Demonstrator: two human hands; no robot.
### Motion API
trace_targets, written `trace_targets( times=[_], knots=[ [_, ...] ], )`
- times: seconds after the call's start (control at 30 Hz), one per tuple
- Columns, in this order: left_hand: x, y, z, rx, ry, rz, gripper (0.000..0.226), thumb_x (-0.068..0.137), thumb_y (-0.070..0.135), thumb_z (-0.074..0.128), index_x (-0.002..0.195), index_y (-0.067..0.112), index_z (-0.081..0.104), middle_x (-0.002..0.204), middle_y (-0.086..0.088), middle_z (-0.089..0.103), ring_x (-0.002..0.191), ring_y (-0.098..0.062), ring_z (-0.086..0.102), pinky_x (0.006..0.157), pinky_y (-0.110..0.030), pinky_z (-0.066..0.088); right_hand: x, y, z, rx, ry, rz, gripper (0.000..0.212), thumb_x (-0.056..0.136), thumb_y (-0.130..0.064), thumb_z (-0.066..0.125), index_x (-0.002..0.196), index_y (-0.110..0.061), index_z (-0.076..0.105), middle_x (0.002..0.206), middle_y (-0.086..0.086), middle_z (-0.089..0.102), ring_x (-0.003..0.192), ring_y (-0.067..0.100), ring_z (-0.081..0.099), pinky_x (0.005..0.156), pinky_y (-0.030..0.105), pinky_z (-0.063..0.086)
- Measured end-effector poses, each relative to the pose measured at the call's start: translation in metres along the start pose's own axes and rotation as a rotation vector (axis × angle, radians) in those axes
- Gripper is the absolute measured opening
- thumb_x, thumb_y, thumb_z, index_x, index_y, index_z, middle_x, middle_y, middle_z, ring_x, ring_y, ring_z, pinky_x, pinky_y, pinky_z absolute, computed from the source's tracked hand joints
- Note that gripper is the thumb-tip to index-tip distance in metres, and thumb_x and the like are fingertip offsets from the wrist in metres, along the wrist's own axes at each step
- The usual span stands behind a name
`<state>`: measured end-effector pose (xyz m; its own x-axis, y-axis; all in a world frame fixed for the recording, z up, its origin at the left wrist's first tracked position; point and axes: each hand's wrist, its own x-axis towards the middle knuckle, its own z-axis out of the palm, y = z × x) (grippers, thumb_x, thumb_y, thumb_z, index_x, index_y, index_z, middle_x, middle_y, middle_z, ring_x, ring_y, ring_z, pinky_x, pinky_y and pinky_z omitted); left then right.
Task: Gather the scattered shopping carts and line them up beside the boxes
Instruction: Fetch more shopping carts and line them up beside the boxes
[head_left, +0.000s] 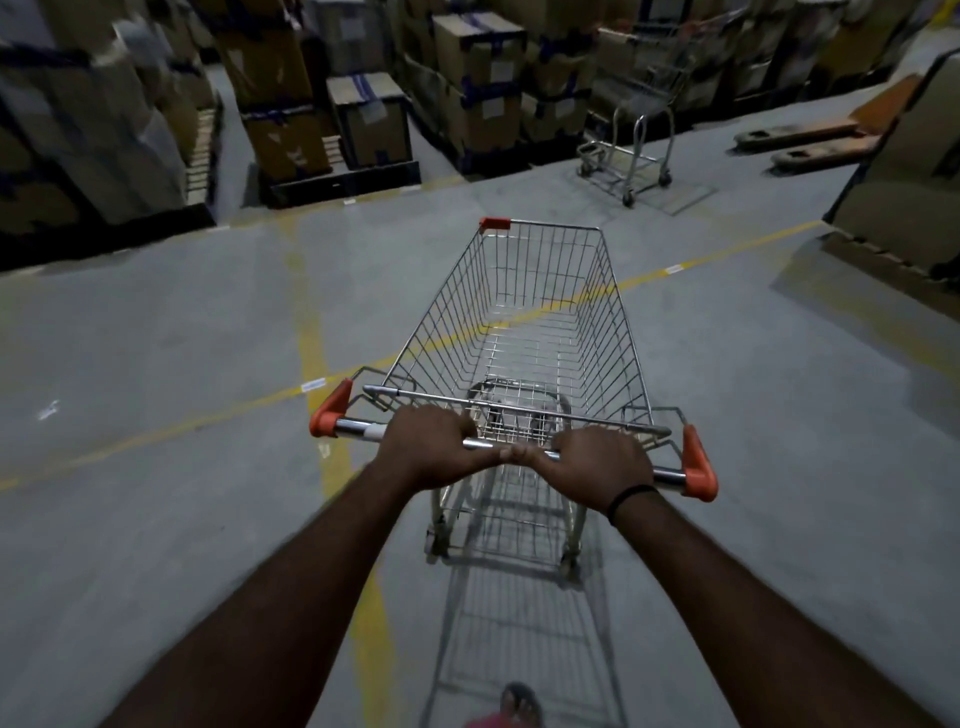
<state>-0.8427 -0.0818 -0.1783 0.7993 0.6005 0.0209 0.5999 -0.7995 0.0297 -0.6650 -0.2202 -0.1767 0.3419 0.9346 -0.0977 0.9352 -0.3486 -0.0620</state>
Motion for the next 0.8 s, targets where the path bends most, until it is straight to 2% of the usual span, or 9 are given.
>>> trace_targets(
  times=[0.1, 0.17, 0.3, 0.4, 0.47, 0.53, 0.57, 0.7, 0.8],
  knots=[
    [0.044, -0.002, 0.004, 0.008, -0.002, 0.028, 0.090, 0.068, 0.101, 0.007, 0.065, 0.026, 0.056, 0.068, 0.004, 0.060, 0.077, -0.019, 0.061, 0.084, -0.037, 0.042, 0.033, 0.020, -0.006, 0.023, -0.011, 0.022, 0.090, 0.081, -0.092, 0.014, 0.090, -0.023, 0.072, 0.084, 0.001, 0.070, 0.084, 0.025, 0.068, 0.077, 0.036, 0.055],
    [0.074, -0.003, 0.005, 0.009, -0.022, 0.038, 0.088, 0.071, 0.101, 0.010, 0.065, 0.027, 0.057, 0.068, 0.005, 0.060, 0.077, -0.018, 0.060, 0.087, -0.039, 0.042, 0.054, 0.034, -0.010, 0.018, 0.003, 0.039, 0.088, 0.081, -0.092, 0.016, 0.089, -0.022, 0.071, 0.085, 0.002, 0.071, 0.086, 0.026, 0.069, 0.076, 0.035, 0.054],
    [0.136, -0.004, 0.004, -0.008, -0.101, 0.049, 0.089, 0.070, 0.100, 0.014, 0.070, 0.026, 0.062, 0.065, 0.007, 0.057, 0.068, -0.015, 0.056, 0.071, -0.033, 0.040, 0.098, 0.065, -0.015, 0.014, 0.012, 0.081, 0.081, 0.080, -0.091, 0.016, 0.075, -0.023, 0.059, 0.077, 0.002, 0.065, 0.082, 0.027, 0.068, 0.072, 0.033, 0.053],
    [0.187, -0.007, 0.002, -0.040, -0.191, 0.048, 0.082, 0.070, 0.100, 0.021, 0.065, 0.025, 0.055, 0.064, 0.008, 0.056, 0.070, -0.015, 0.059, 0.067, -0.030, 0.042, 0.135, 0.087, -0.015, 0.011, 0.037, 0.125, 0.087, 0.076, -0.095, 0.012, 0.071, -0.022, 0.059, 0.070, -0.002, 0.060, 0.076, 0.025, 0.066, 0.071, 0.034, 0.054],
    [0.223, -0.009, 0.001, -0.049, -0.224, 0.064, 0.080, 0.074, 0.097, 0.025, 0.076, 0.026, 0.063, 0.070, 0.006, 0.061, 0.081, -0.018, 0.064, 0.070, -0.031, 0.043, 0.163, 0.102, -0.015, -0.008, 0.059, 0.151, 0.094, 0.073, -0.097, 0.007, 0.073, -0.022, 0.064, 0.070, -0.002, 0.063, 0.074, 0.024, 0.066, 0.072, 0.035, 0.055],
    [0.261, -0.012, 0.002, -0.053, -0.236, 0.096, 0.083, 0.078, 0.094, 0.028, 0.099, 0.027, 0.073, 0.088, 0.001, 0.071, 0.095, -0.020, 0.067, 0.076, -0.032, 0.044, 0.192, 0.117, -0.018, -0.033, 0.072, 0.184, 0.096, 0.072, -0.098, 0.007, 0.074, -0.022, 0.066, 0.072, -0.001, 0.066, 0.074, 0.023, 0.066, 0.072, 0.033, 0.055],
    [0.281, -0.014, 0.002, -0.061, -0.244, 0.112, 0.083, 0.080, 0.092, 0.028, 0.104, 0.027, 0.073, 0.096, -0.001, 0.073, 0.099, -0.021, 0.066, 0.079, -0.033, 0.045, 0.207, 0.124, -0.020, -0.038, 0.079, 0.202, 0.097, 0.072, -0.098, 0.007, 0.075, -0.022, 0.067, 0.073, -0.001, 0.066, 0.075, 0.023, 0.066, 0.071, 0.033, 0.054],
    [0.359, -0.022, 0.002, -0.092, -0.303, 0.157, 0.081, 0.082, 0.090, 0.028, 0.102, 0.027, 0.073, 0.102, -0.002, 0.074, 0.101, -0.023, 0.066, 0.079, -0.035, 0.044, 0.264, 0.152, -0.030, -0.039, 0.081, 0.246, 0.096, 0.073, -0.095, 0.007, 0.076, -0.020, 0.067, 0.078, 0.001, 0.069, 0.082, 0.025, 0.068, 0.071, 0.032, 0.052],
    [0.413, -0.027, 0.002, -0.107, -0.334, 0.189, 0.080, 0.080, 0.092, 0.028, 0.086, 0.023, 0.070, 0.099, -0.003, 0.073, 0.098, -0.024, 0.066, 0.079, -0.035, 0.046, 0.303, 0.171, -0.038, -0.031, 0.061, 0.281, 0.085, 0.081, -0.090, 0.020, 0.076, -0.018, 0.067, 0.082, 0.003, 0.071, 0.085, 0.026, 0.068, 0.073, 0.033, 0.053]
  ],
)
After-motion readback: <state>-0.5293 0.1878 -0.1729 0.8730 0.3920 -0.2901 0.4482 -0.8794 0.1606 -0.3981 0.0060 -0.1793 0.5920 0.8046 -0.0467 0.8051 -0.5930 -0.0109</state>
